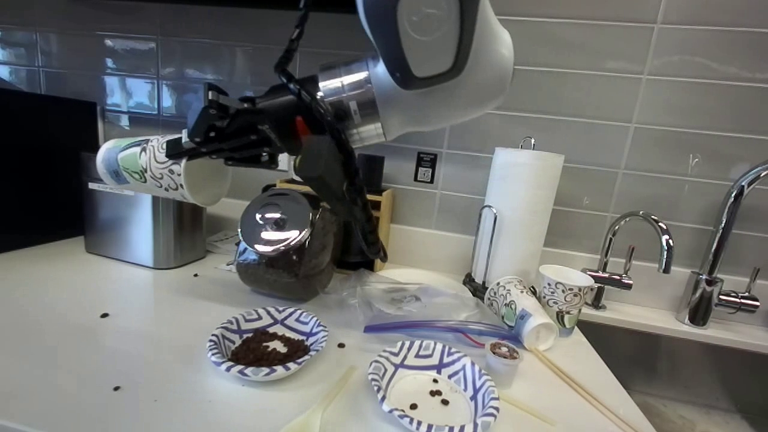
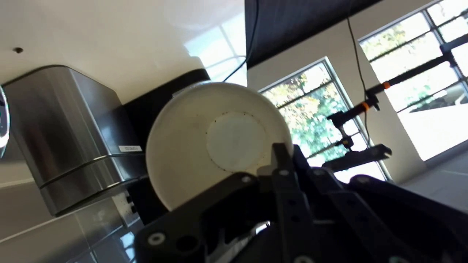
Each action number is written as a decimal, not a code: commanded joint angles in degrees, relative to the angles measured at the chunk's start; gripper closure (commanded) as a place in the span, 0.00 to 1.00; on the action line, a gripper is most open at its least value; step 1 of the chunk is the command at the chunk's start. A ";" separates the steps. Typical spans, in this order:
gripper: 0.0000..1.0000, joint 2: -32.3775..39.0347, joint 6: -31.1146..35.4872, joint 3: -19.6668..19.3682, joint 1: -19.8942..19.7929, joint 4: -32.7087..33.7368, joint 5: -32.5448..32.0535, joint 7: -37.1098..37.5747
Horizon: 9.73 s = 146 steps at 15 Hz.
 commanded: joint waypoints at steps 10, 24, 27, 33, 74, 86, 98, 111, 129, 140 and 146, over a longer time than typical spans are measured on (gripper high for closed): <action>0.99 -21.40 38.76 8.41 10.34 -21.08 -10.40 8.29; 0.99 -22.59 39.58 8.81 12.44 -20.94 -16.12 8.38; 0.99 -24.48 40.78 10.15 13.79 -21.55 -21.36 9.60; 0.99 -27.35 52.71 13.46 16.76 -25.04 -30.37 15.70; 0.99 -21.41 68.02 18.52 22.03 -33.97 -68.18 37.83; 0.66 -19.16 70.54 18.12 22.23 -34.26 -68.02 37.62; 0.00 -19.26 71.73 17.85 22.30 -34.47 -67.01 36.89; 0.00 -24.98 64.77 15.21 23.24 -33.39 -54.55 30.06; 0.00 -28.22 48.99 14.21 22.53 -26.84 -49.86 41.14; 0.00 -28.29 50.09 13.74 22.73 -27.17 -49.78 45.43; 0.00 -28.29 50.09 13.73 22.74 -27.04 -49.63 45.77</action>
